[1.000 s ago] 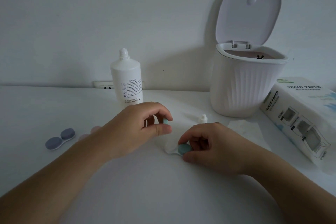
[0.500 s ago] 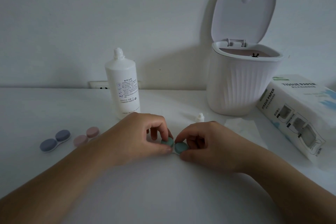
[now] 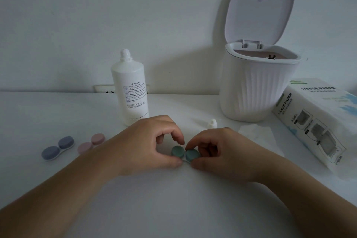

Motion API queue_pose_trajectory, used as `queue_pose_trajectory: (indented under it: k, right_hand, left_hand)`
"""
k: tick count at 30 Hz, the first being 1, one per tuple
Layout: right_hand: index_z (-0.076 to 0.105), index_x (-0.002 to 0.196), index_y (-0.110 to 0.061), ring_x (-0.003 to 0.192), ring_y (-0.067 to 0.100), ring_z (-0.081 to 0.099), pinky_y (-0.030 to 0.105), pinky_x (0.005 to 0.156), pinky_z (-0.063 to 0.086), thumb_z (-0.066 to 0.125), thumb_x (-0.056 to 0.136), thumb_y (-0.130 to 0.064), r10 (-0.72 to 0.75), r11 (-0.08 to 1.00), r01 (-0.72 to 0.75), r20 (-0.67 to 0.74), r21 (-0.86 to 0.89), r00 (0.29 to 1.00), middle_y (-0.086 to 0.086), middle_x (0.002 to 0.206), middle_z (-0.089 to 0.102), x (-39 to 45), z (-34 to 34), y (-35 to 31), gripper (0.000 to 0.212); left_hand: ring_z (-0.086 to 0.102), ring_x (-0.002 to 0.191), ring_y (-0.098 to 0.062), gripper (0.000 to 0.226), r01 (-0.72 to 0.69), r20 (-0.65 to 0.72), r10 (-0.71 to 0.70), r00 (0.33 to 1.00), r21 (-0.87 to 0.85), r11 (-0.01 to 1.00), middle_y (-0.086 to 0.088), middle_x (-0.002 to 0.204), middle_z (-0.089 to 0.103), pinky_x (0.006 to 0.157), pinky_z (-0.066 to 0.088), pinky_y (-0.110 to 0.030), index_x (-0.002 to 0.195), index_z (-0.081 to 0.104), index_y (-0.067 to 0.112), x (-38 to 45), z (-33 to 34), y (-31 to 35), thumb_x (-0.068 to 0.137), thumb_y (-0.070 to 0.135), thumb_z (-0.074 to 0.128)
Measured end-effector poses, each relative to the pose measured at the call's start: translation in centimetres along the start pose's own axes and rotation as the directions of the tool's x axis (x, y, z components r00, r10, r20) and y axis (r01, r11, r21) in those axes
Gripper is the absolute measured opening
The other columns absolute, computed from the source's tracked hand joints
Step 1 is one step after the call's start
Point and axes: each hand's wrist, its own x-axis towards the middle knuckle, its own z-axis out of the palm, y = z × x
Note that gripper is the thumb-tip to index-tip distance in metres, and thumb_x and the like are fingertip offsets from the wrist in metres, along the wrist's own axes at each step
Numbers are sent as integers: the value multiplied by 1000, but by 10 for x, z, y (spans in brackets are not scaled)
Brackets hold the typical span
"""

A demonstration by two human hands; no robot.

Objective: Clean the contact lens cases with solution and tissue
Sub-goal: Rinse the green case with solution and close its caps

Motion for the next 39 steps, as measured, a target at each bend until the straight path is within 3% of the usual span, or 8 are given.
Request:
queue_pose_trajectory:
  k: [5,14,18,22,25,29,33,39]
  right_hand:
    - [72,104,-36,64,4,53,21,61,45,76,83,-37,5,1000,-5,8,-2,1000,-10,73,59,0,-1,0,21]
    - [72,101,-35,64,3,53,18,60,43,75,83,-35,-4,1000,4,-8,3,1000,-12,71,59,0,0,0,19]
    - [73,99,-34,61,4,51,18,58,40,76,83,-31,-15,1000,15,-23,18,1000,-12,69,57,0,1,0,17]
    - [72,102,-35,62,3,52,17,59,43,74,84,-35,-7,1000,7,-5,0,1000,-11,71,59,0,0,-1,18]
    - [72,102,-36,64,3,52,17,59,43,74,84,-37,-5,1000,5,0,-6,1000,-11,71,58,-1,0,-1,18]
    - [72,102,-35,64,4,53,19,60,43,74,84,-36,-3,1000,3,-10,-9,1000,-11,71,59,0,0,-1,18]
    - [72,101,-34,63,3,52,19,59,42,74,84,-38,-8,1000,8,-15,-13,1000,-12,71,58,0,1,-1,18]
    - [72,101,-34,66,4,54,19,61,43,74,83,-38,-8,1000,8,-15,-26,1000,-10,78,61,0,1,-1,19]
  left_hand:
    - [51,66,-13,42,40,-8,-40,999,0,999,29,92,65,55,42,-26,97,61,50,1,0,-1,60,69,68]
    - [59,73,-18,40,31,-4,-31,1000,-9,999,9,89,71,69,52,-41,106,64,51,-1,1,-2,67,62,65]
    - [61,83,-15,36,-1,47,2,999,-32,999,26,100,69,71,53,-31,109,64,50,-3,1,0,73,47,70]
    - [59,81,-12,54,39,18,-38,999,-42,998,31,111,65,71,54,-27,115,57,58,-1,3,0,64,61,77]
    - [59,75,-13,51,55,-28,-56,998,-39,998,25,105,68,69,53,-33,111,59,57,1,3,-1,66,57,82]
    - [63,76,-11,48,31,-58,-32,998,-20,999,25,97,69,67,52,-28,106,62,52,0,4,1,62,63,74]
    - [66,79,-10,34,41,-82,-44,996,-32,999,23,89,70,69,53,-28,93,68,45,2,4,3,64,57,81]
    - [65,79,-6,48,53,-92,-53,994,6,999,15,82,69,69,53,-30,94,69,40,1,6,4,59,72,67]
